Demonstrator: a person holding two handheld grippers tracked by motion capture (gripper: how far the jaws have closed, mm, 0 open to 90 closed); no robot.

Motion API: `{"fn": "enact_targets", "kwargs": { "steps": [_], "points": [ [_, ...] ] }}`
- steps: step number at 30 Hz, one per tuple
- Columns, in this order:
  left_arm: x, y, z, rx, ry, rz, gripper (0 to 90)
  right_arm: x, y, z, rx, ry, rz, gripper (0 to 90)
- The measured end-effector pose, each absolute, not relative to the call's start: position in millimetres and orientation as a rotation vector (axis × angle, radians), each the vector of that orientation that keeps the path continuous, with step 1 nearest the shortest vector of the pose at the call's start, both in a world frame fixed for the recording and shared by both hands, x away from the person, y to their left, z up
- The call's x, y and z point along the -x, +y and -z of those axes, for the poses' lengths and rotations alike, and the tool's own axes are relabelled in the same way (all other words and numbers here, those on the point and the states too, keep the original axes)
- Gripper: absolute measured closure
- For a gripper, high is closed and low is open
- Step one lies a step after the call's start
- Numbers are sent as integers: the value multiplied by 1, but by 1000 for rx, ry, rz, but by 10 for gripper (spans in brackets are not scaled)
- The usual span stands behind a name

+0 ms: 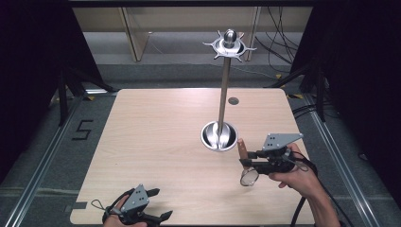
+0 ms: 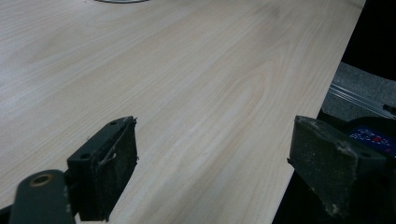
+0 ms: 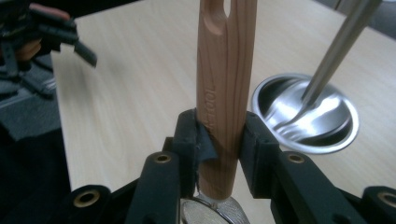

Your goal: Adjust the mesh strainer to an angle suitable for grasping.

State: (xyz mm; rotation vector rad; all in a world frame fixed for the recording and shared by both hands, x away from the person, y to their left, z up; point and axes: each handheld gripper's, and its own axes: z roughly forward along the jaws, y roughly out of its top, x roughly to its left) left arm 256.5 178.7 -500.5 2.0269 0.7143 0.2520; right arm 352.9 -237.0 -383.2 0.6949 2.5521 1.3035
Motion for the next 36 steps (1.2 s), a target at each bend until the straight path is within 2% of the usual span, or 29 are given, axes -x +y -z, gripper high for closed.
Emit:
{"fn": "enact_targets", "kwargs": {
  "steps": [11,36],
  "points": [
    [-257,178,501,-2011,726,-254,147,-366,-237,357,-738,2419,-1395,710],
    [-258,180,500,-2033,692,-266,147,-391,-227,325,-765,2307,-1523,710]
  ]
}}
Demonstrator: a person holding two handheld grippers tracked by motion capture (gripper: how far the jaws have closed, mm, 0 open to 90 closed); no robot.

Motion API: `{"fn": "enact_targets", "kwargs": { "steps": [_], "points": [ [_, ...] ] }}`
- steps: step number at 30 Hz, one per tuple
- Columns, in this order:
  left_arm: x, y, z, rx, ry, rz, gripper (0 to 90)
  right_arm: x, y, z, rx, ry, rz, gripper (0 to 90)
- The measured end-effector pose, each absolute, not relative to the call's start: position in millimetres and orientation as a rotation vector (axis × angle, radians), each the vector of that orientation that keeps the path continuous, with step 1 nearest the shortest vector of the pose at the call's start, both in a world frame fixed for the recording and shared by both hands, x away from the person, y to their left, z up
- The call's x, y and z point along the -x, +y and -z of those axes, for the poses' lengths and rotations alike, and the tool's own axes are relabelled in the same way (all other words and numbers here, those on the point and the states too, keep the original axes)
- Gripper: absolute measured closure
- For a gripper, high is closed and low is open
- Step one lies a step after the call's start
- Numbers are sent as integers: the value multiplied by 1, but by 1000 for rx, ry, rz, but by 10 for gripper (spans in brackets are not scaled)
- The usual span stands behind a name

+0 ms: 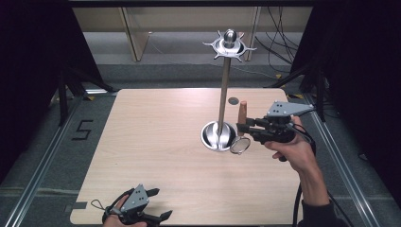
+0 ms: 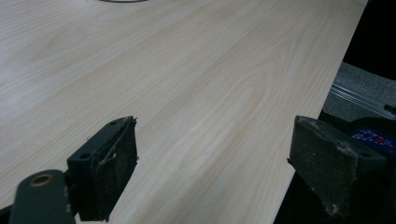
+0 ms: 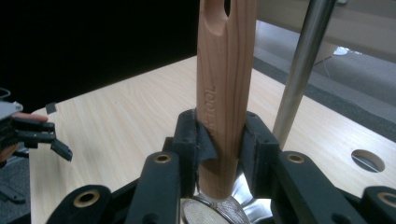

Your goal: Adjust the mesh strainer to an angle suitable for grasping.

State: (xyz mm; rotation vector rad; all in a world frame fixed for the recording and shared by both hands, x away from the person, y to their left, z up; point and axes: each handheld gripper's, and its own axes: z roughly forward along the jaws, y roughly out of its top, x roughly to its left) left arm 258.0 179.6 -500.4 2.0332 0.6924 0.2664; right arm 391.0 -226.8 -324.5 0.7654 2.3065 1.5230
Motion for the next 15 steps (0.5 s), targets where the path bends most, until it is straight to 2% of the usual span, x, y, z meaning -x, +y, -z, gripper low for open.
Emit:
{"fn": "enact_targets", "kwargs": {
  "steps": [15],
  "points": [
    [-258,179,501,-2033,693,-269,147,-406,-226,283,-744,2225,-1513,709]
  ]
}}
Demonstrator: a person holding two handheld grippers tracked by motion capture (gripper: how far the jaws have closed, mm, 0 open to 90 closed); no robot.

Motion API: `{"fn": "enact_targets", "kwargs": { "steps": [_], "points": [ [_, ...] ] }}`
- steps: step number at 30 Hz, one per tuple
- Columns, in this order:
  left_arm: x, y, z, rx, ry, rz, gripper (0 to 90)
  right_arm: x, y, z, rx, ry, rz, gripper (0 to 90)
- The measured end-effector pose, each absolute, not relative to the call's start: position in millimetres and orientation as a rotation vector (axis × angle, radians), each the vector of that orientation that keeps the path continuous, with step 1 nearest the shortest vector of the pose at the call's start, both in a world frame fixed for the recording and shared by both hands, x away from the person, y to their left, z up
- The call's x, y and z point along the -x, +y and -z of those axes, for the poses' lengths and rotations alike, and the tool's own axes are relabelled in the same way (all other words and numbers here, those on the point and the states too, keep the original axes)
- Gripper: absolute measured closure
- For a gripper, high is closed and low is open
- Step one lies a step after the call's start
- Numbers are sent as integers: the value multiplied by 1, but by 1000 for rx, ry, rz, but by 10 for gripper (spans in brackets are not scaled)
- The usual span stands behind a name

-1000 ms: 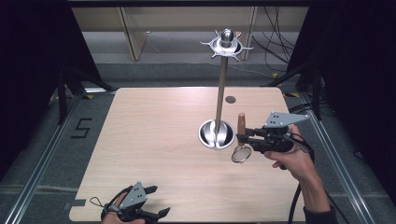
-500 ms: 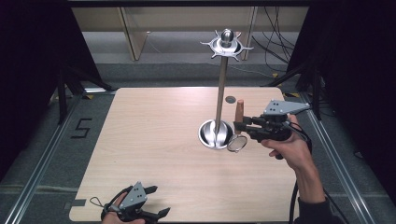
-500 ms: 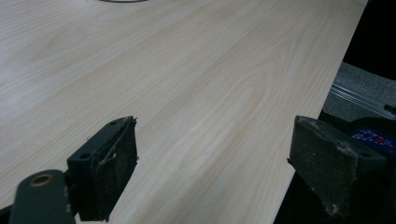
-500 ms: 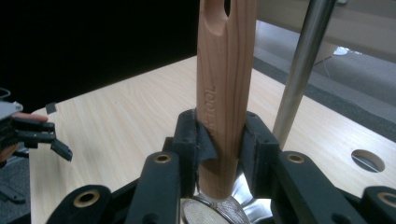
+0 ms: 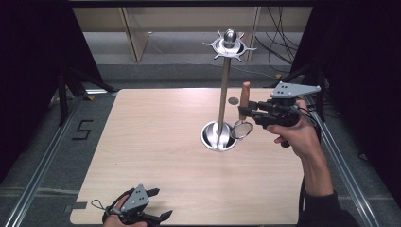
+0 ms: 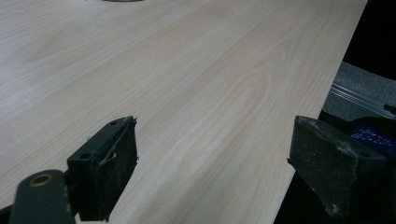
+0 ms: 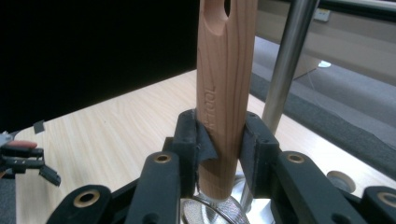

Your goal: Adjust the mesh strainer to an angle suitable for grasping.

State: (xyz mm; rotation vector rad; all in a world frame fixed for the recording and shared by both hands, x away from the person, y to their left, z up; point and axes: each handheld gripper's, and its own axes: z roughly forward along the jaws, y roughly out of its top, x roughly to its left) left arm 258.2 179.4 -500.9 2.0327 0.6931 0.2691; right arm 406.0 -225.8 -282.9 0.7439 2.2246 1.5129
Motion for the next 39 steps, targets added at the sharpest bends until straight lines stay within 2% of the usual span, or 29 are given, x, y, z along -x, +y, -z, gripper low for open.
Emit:
{"fn": "enact_targets", "kwargs": {
  "steps": [21,39],
  "points": [
    [-257,178,501,-2025,714,-252,147,-430,-217,241,-792,2209,-1491,709],
    [-257,179,501,-2026,715,-253,147,-449,-210,238,-857,2243,-1458,709]
  ]
}}
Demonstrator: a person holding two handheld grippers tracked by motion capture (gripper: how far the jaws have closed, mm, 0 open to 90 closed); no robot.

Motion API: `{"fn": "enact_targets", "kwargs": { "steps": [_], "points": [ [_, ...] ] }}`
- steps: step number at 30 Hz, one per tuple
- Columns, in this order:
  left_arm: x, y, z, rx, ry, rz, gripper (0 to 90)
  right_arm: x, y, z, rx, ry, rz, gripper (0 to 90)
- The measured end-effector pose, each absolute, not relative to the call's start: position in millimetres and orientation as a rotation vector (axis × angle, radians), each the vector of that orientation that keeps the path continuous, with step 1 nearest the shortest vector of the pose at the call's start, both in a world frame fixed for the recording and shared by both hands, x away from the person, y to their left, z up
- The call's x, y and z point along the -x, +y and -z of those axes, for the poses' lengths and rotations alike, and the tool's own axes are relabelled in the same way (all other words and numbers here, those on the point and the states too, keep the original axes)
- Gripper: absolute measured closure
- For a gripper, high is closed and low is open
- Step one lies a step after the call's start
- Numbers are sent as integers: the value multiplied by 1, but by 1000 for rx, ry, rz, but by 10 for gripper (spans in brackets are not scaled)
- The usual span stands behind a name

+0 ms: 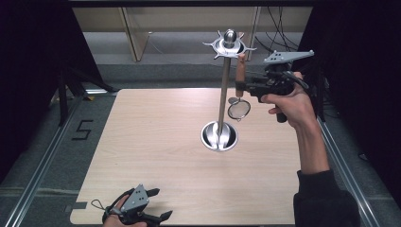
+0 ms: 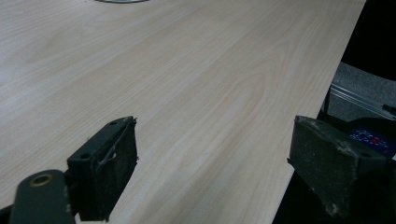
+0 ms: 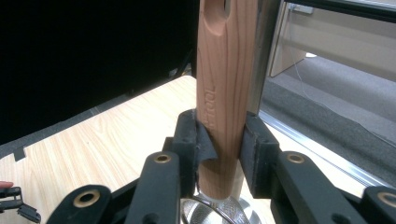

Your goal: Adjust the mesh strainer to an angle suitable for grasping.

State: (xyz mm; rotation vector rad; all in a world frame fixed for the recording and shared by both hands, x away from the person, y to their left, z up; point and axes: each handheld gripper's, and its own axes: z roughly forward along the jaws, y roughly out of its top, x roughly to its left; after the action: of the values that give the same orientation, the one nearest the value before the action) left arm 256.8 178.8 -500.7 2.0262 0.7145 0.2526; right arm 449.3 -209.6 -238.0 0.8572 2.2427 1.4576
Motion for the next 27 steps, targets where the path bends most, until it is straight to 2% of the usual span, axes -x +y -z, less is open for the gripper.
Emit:
{"fn": "enact_targets", "kwargs": {
  "steps": [21,27],
  "points": [
    [-257,179,500,-2026,713,-252,147,-457,-204,245,-898,2252,-1459,704],
    [-257,179,501,-2025,712,-250,147,-454,-208,247,-884,2263,-1451,638]
  ]
}}
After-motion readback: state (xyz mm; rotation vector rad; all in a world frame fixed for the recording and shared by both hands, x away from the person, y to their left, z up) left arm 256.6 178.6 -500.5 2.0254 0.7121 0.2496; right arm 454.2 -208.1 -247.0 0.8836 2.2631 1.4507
